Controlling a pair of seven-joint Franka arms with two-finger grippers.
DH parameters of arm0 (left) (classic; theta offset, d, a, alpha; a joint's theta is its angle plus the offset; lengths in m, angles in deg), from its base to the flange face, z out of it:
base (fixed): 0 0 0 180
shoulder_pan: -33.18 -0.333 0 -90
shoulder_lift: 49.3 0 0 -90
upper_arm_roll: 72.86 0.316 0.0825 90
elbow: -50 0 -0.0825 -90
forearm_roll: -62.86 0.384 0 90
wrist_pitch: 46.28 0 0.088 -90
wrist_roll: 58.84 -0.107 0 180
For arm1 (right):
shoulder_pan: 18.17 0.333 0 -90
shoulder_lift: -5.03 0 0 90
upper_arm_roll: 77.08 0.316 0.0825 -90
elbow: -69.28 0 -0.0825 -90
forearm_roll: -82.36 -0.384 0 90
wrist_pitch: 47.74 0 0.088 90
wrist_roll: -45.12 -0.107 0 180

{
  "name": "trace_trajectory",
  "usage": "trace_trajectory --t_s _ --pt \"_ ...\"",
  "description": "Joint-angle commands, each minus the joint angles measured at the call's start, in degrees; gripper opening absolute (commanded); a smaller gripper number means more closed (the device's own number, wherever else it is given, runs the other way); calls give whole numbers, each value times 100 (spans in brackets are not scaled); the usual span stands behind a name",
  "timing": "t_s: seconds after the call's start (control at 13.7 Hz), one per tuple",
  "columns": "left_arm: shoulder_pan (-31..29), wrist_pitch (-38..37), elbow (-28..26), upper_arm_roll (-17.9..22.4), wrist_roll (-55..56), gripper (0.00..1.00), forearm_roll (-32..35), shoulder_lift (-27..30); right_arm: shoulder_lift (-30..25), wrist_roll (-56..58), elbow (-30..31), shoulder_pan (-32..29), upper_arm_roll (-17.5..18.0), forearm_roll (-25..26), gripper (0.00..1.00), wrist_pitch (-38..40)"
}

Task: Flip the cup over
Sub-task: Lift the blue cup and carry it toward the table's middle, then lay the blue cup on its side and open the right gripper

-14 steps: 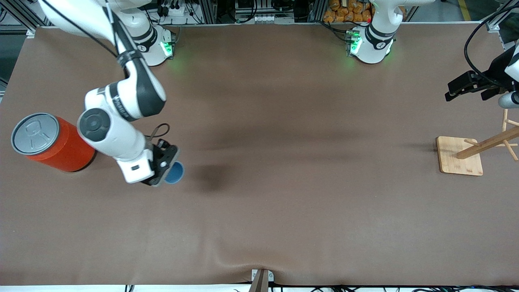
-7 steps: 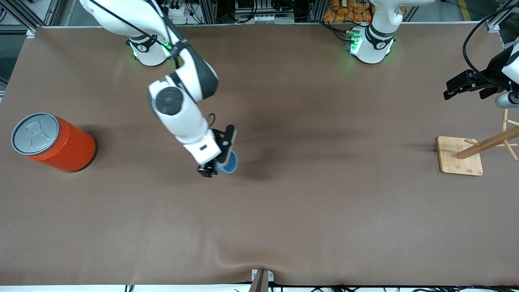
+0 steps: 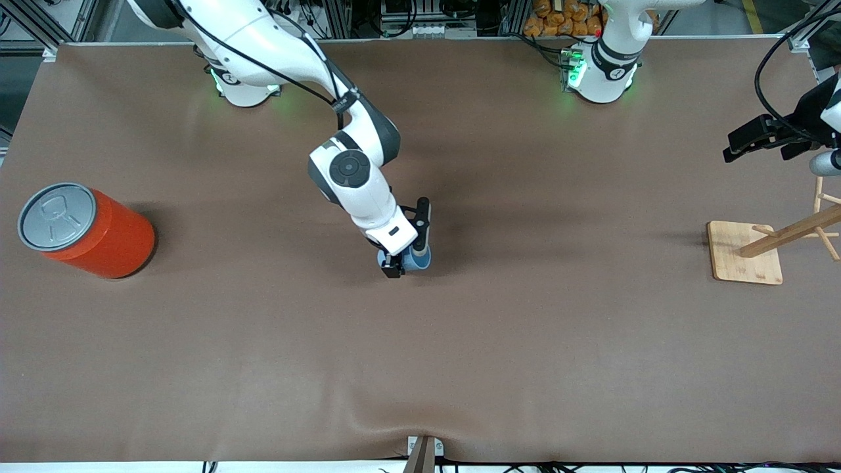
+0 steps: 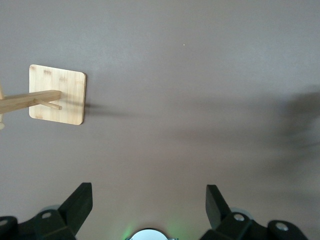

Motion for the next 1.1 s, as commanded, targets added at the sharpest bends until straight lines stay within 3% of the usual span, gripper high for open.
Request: trace_trajectory --t_s 0.0,0.29,0.59,0.73,1.03 --pt "-25 -30 13 -52 22 100 -55 5 320 -137 -208 200 -114 189 41 -264" --pt "-69 -30 4 -34 31 100 -117 -47 408 -216 -208 587 -466 251 47 -264" --pt "-87 -30 4 -34 13 100 -178 -47 557 -313 -208 1122 -949 277 89 -273" --pt "-86 -30 4 -34 40 100 -178 -39 593 -428 -208 1202 -976 286 100 -281" --pt "-86 -47 4 -43 22 100 -178 -39 549 -436 -208 1194 -994 277 100 -264"
